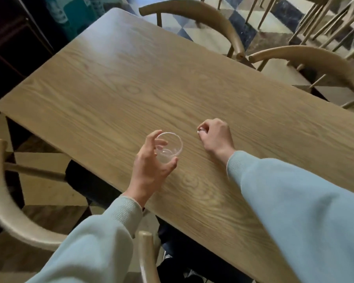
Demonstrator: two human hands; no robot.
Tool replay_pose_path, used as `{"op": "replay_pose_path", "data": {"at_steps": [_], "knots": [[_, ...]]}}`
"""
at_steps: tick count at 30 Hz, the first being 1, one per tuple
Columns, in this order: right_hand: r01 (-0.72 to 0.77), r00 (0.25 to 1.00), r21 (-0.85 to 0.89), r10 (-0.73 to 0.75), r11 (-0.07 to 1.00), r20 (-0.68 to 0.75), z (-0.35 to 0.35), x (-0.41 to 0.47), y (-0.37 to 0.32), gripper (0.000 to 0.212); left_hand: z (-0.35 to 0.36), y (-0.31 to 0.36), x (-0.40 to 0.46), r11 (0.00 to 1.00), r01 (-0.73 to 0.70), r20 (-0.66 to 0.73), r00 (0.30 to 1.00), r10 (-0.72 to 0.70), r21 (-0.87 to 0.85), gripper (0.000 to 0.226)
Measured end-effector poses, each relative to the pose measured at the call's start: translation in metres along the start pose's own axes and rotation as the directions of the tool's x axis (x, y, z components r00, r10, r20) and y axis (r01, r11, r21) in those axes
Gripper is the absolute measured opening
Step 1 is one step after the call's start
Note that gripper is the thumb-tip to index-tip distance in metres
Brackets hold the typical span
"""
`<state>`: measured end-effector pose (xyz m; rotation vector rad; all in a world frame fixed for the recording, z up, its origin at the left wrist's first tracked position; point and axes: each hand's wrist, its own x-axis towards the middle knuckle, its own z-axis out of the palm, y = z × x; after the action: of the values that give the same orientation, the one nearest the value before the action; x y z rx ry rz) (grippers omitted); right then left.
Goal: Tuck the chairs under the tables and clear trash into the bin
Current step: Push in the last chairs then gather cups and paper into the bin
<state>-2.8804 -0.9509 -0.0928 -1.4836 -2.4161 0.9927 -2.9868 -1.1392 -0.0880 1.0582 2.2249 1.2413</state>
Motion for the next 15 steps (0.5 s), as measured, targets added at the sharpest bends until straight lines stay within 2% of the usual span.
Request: {"op": "replay_pose_path", "data": {"at_steps": [1,3,5,6,8,12,15], "knots": [[-0.030,0.999,0.070,0.032,0.997,-0.028,-0.003,-0.010,-0.001,0.011,-0.002,0.001,0.000,1.000,0.012,0.009,1.000,-0.012,0.018,0.076],[-0.089,0.993,0.346,0.108,0.934,-0.037,-0.016,-0.040,-0.004,0.011,-0.002,0.002,-0.005,0.997,0.016,0.029,0.999,-0.019,0.076,0.068],[-0.057,0.993,0.570,0.104,0.820,-0.050,-0.041,-0.076,-0.005,0.020,0.008,0.012,-0.014,0.995,-0.009,0.060,0.998,0.003,0.098,0.064],[-0.019,0.996,0.602,0.066,0.799,-0.057,-0.055,-0.095,-0.006,0.019,0.016,0.021,-0.019,0.996,-0.024,0.090,0.996,0.016,0.086,0.063],[0.016,0.999,0.541,0.002,0.841,-0.032,-0.073,-0.126,-0.010,0.013,0.032,0.041,-0.030,0.996,-0.062,0.168,0.984,0.050,0.067,0.063],[0.069,0.996,0.266,-0.052,0.962,-0.067,-0.093,-0.171,0.013,0.009,0.077,0.081,-0.048,0.978,-0.206,0.374,0.911,0.175,0.044,0.057],[0.005,0.972,0.272,0.059,0.962,-0.226,-0.116,-0.195,0.055,0.015,0.109,0.101,-0.059,0.962,-0.272,0.452,0.860,0.236,0.016,0.064]]}}
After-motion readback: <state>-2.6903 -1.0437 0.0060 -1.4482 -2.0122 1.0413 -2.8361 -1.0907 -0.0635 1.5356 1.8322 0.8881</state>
